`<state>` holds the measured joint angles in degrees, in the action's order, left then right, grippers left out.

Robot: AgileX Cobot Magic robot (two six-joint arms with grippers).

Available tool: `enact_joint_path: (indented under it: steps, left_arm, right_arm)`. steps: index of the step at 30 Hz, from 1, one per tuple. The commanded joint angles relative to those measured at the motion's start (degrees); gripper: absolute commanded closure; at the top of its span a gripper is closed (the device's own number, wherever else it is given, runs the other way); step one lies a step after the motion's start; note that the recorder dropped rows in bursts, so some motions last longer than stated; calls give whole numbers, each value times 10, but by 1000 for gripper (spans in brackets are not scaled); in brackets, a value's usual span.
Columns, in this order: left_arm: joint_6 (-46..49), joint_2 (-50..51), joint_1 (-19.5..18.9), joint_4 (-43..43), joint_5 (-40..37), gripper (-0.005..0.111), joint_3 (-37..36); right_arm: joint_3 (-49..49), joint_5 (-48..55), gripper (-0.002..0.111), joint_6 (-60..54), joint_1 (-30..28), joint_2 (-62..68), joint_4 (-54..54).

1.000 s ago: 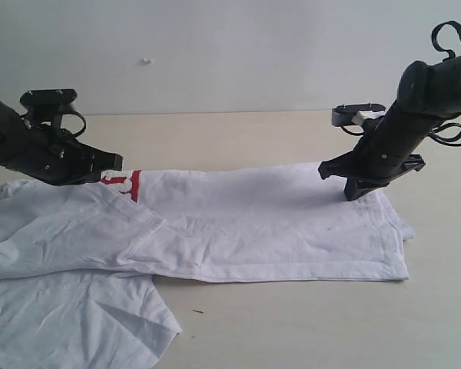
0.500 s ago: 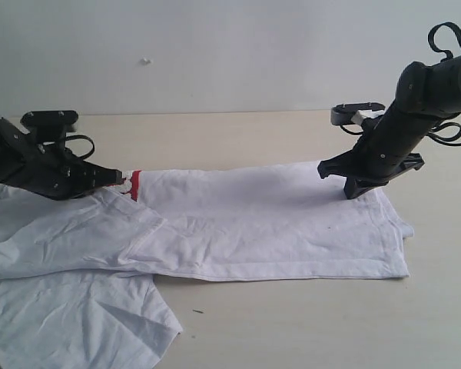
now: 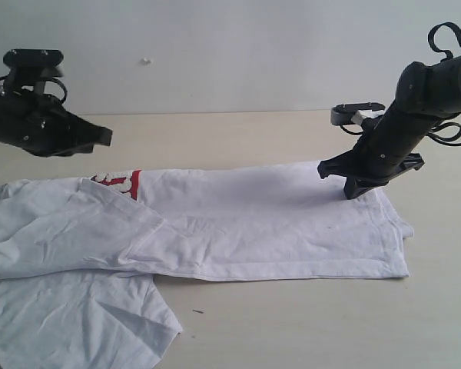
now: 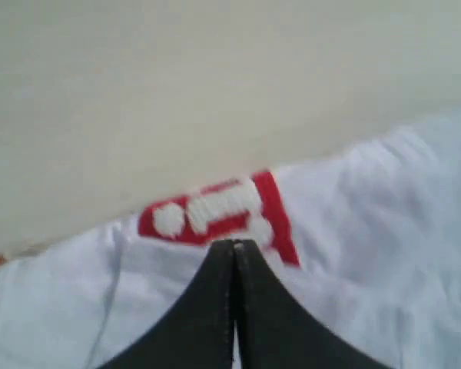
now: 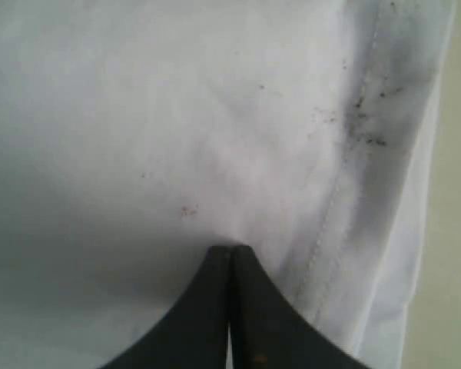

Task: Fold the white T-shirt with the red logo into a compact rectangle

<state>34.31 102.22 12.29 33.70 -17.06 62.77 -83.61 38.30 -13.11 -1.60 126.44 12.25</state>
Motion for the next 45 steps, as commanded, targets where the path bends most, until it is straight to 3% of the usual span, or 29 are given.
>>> enact_joint_path:
  steps: [1,5,8,12,16,18,23,24,29,38,41,45]
  left_arm:
    - [5,-32,3,-116,-212,107,0]
    - [-4,-50,8,-85,-367,107,-1]
    - [-28,-62,43,-97,-428,107,-13]
    - [-136,-78,126,-185,-416,107,-56]
    - [-153,-83,198,-188,-407,104,-93]
    - [-166,-83,228,-183,-389,94,-111]
    - [-194,-82,277,-186,-304,49,-160]
    - [-194,-81,284,-186,-296,46,-165]
    - [-200,-52,316,-230,-228,50,-188]
    - [-208,20,316,-241,-216,54,-188]
    - [-217,18,316,-250,-222,73,-186]
    - [-217,15,316,-256,-296,106,-160]
  right_arm:
    - [4,9,108,-1,-1,8,-14]
    - [4,10,108,-1,-1,8,-6]
    - [4,10,108,-1,-1,8,-3]
    - [4,10,108,-1,-1,8,-3]
    - [4,10,108,-1,-1,8,4]
    - [4,10,108,-1,-1,8,9]
    - [4,9,108,-1,-1,8,9]
    - [4,9,108,-2,-1,8,9]
    - [4,10,108,-3,-1,8,9]
    - [4,14,108,-3,-1,8,9]
    - [4,14,108,-3,-1,8,9]
    - [4,13,108,-3,-1,8,10]
